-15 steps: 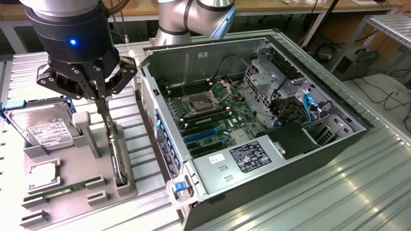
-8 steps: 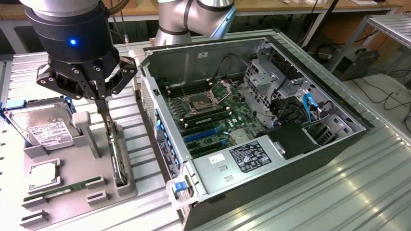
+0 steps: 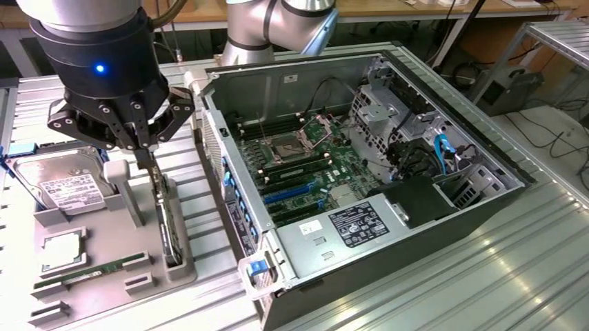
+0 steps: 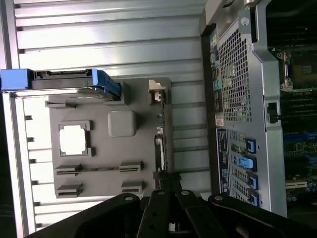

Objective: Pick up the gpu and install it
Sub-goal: 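Pick up the gpu and move the gpu toward the slot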

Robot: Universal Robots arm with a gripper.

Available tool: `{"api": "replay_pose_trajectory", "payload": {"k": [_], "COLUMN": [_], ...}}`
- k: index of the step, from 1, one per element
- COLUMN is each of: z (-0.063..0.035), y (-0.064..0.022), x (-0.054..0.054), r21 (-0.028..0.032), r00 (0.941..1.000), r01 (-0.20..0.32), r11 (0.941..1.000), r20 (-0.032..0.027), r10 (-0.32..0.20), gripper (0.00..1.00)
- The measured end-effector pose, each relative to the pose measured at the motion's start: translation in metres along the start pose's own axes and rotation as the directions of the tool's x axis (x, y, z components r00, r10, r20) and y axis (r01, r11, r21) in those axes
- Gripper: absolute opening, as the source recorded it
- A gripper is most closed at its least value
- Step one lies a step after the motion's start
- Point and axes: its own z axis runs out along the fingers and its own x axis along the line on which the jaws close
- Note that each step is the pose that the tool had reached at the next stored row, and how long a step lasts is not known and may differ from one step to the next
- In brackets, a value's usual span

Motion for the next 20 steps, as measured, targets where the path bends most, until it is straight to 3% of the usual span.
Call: {"api": "replay_pose_trajectory", "payload": {"k": [2, 6, 14, 20], "z": [0.0035, 0.0085, 0.018, 0.0256], "y": [-0.0014, -0.0019, -0.0024, -0.0027], "x": [0.002, 0.004, 0.005, 0.006], "r21": [0.0001, -0.0007, -0.0013, 0.0005], "r00": [1.0, 0.9999, 0.9996, 0.9994], "r01": [0.0, 0.001, 0.001, 0.002], "r11": [1.0, 1.0, 1.0, 1.0], "r20": [0.0021, 0.0135, 0.0289, 0.035], "r10": [0.0, -0.001, -0.001, -0.002], "gripper": [0.17, 0.36, 0.36, 0.36]}}
